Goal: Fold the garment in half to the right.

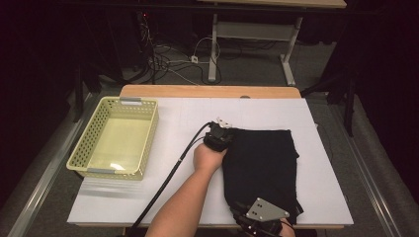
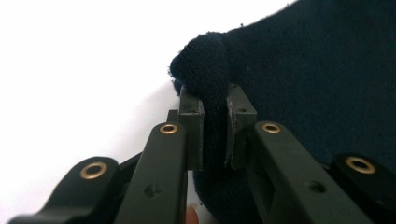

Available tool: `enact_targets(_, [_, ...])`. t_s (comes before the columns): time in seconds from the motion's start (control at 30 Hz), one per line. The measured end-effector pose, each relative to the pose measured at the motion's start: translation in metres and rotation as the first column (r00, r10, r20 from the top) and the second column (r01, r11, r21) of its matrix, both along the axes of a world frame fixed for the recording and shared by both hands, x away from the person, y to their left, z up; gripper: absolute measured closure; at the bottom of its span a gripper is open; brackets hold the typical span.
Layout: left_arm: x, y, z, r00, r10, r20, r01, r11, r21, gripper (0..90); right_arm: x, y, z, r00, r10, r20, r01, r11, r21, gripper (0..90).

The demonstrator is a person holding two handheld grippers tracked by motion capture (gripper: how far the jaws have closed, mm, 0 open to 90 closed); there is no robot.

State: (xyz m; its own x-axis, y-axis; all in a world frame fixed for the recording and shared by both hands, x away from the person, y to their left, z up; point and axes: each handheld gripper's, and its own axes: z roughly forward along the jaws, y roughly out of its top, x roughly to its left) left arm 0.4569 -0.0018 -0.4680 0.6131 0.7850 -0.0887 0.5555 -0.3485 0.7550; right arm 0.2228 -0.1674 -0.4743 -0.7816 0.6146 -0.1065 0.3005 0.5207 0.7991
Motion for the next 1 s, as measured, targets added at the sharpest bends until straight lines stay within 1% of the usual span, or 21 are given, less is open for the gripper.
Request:
enact_targets(0.07, [0.002,0.011,0.004,0.9998,0.018,0.008,-0.018,0.9998,-0.001,79.0,0.004,0.008,0.002,0.9999,0.013,0.000,-0.013,1.000,-0.003,75.5])
enact_targets(0.1, [0.003,0.017,0.006,0.9994,0.029,0.018,-0.029,0.9995,0.011,79.0,0.006,0.014,0.003,0.9998,0.019,-0.004,-0.019,1.000,0.000,75.5])
enact_targets(0.13, [0.004,0.025,0.008,0.9988,0.040,0.027,-0.041,0.9990,0.018,79.0,0.010,0.019,0.004,0.9996,0.027,-0.005,-0.027,1.000,0.009,75.5])
enact_targets(0.17, [0.006,0.033,0.009,0.9983,0.051,0.029,-0.052,0.9984,0.022,79.0,0.012,0.025,0.005,0.9995,0.029,-0.011,-0.029,0.999,0.019,75.4])
enact_targets(0.2, [0.007,0.041,0.010,0.9975,0.064,0.030,-0.065,0.9976,0.024,78.9,0.016,0.031,0.005,0.9992,0.040,-0.006,-0.040,0.999,0.024,75.4])
enact_targets(0.3, [0.010,0.066,0.013,0.9930,0.111,0.039,-0.112,0.9930,0.036,78.9,0.023,0.051,0.005,0.9985,0.054,-0.009,-0.054,0.997,0.052,75.4])
enact_targets(0.33, [0.010,0.074,0.014,0.9911,0.127,0.040,-0.128,0.9912,0.034,78.9,0.025,0.058,0.005,0.9980,0.063,-0.010,-0.062,0.996,0.062,75.4])
enact_targets(0.4, [0.011,0.088,0.015,0.9880,0.149,0.041,-0.151,0.9879,0.037,79.0,0.030,0.070,0.004,0.9967,0.078,-0.020,-0.076,0.994,0.083,75.4])
enact_targets(0.47, [0.011,0.098,0.017,0.9848,0.168,0.047,-0.169,0.9848,0.040,79.0,0.032,0.083,0.003,0.9956,0.091,-0.024,-0.088,0.991,0.097,75.4])
enact_targets(0.57, [0.013,0.106,0.018,0.9803,0.191,0.050,-0.193,0.9803,0.042,79.0,0.033,0.099,0.004,0.9920,0.124,-0.023,-0.121,0.987,0.106,76.2])
enact_targets(0.67, [0.014,0.110,0.016,0.9804,0.194,0.036,-0.195,0.9801,0.037,78.7,0.035,0.111,0.003,0.9882,0.148,-0.039,-0.143,0.983,0.117,76.1])
enact_targets(0.7, [0.014,0.111,0.015,0.9815,0.190,0.026,-0.191,0.9809,0.036,78.3,0.036,0.112,0.002,0.9868,0.157,-0.040,-0.152,0.982,0.111,74.4])
enact_targets(0.73, [0.013,0.111,0.013,0.9813,0.191,0.022,-0.192,0.9809,0.031,76.6,0.036,0.112,0.002,0.9864,0.156,-0.052,-0.150,0.982,0.113,70.5])
enact_targets(0.77, [0.011,0.111,0.012,0.9805,0.195,0.025,-0.195,0.9803,0.028,72.5,0.037,0.110,0.001,0.9845,0.165,-0.061,-0.156,0.980,0.122,65.4])
enact_targets(0.8, [0.009,0.112,0.012,0.9782,0.206,0.029,-0.206,0.9782,0.023,67.1,0.036,0.108,0.002,0.9824,0.172,-0.073,-0.161,0.978,0.134,60.5])
enact_targets(0.83, [0.007,0.113,0.012,0.9764,0.215,0.025,-0.215,0.9765,0.017,61.0,0.035,0.105,0.003,0.9815,0.176,-0.074,-0.165,0.977,0.138,55.5])
enact_targets(0.87, [0.004,0.114,0.012,0.9746,0.222,0.024,-0.223,0.9748,0.011,54.5,0.033,0.102,0.005,0.9832,0.168,-0.071,-0.157,0.978,0.138,53.3])
enact_targets(0.9, [0.000,0.114,0.012,0.9721,0.232,0.033,-0.232,0.9726,0.005,48.8,0.030,0.098,0.007,0.9844,0.164,-0.064,-0.154,0.978,0.137,52.4])
enact_targets(0.93, [-0.005,0.114,0.012,0.9718,0.232,0.044,-0.232,0.9728,0.000,44.7,0.028,0.094,0.010,0.9852,0.162,-0.057,-0.153,0.979,0.138,51.1])
enact_targets(0.97, [-0.010,0.115,0.011,0.9741,0.221,0.047,-0.221,0.9752,-0.008,42.1,0.026,0.089,0.012,0.9863,0.157,-0.050,-0.149,0.979,0.140,49.9])
enact_targets(1.0, [-0.015,0.115,0.010,0.9762,0.213,0.043,-0.212,0.9771,-0.018,41.9,0.024,0.083,0.014,0.9870,0.154,-0.045,-0.147,0.980,0.137,48.8])
